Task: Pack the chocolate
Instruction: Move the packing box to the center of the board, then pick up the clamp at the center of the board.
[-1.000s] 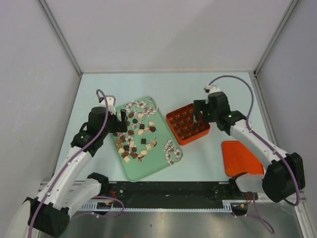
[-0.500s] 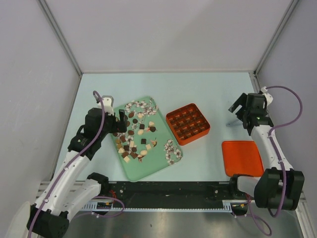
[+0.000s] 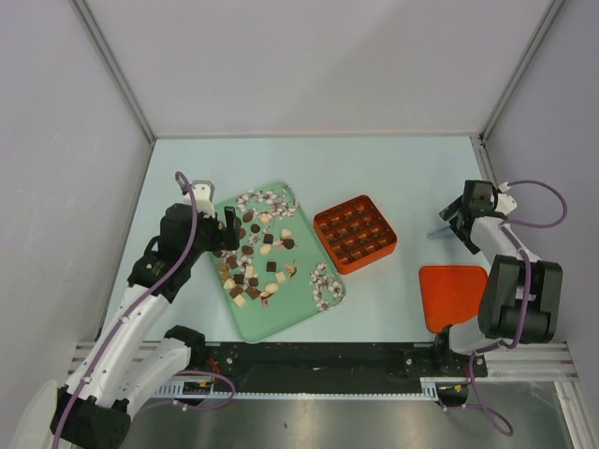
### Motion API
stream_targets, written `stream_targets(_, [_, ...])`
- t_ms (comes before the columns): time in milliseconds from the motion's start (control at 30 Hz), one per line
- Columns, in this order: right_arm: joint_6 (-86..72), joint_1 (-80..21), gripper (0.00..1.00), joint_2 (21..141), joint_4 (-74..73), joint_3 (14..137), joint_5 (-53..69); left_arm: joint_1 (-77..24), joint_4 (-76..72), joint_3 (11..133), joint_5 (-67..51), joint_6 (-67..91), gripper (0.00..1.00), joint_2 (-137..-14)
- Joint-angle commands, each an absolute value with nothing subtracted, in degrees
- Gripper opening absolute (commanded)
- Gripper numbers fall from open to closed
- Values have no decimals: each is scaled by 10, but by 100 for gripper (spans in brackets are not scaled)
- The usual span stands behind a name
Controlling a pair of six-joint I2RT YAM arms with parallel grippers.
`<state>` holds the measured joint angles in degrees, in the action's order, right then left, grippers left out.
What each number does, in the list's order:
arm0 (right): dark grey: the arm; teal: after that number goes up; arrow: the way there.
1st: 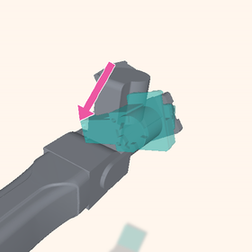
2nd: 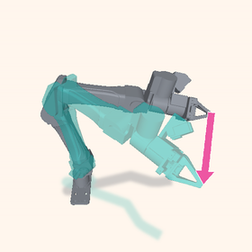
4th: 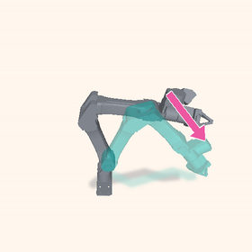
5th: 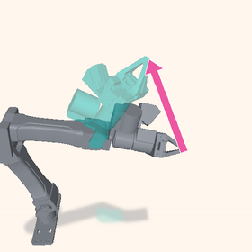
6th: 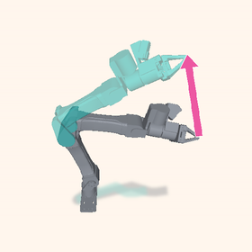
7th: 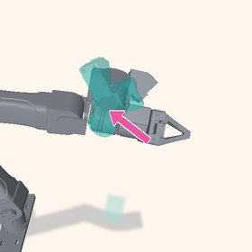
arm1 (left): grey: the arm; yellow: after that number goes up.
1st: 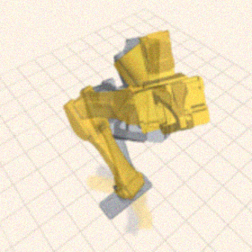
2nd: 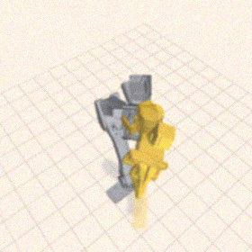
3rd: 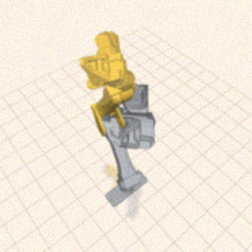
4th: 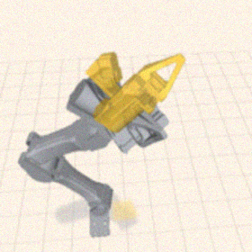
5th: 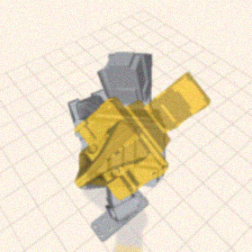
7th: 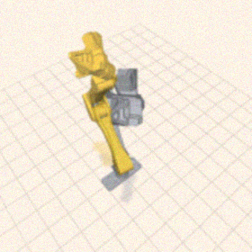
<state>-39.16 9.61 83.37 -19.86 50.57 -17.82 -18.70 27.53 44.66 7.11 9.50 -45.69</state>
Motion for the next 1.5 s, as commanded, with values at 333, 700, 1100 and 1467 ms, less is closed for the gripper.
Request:
stream_targets(333, [-410,80,67,954,-131,553,-199,-198,267,450,70,94,100,-460])
stream_targets(700, [-412,54,63,1005,-180,598,-236,-200,266,450,69,93,100,-463])
stream_targets(1100, [-408,45,39,1036,-220,620,-243,-202,265,448,64,92,100,-463])
stream_targets(1467, [-320,5,0,981,-214,621,-217,-202,261,446,48,91,100,-463])
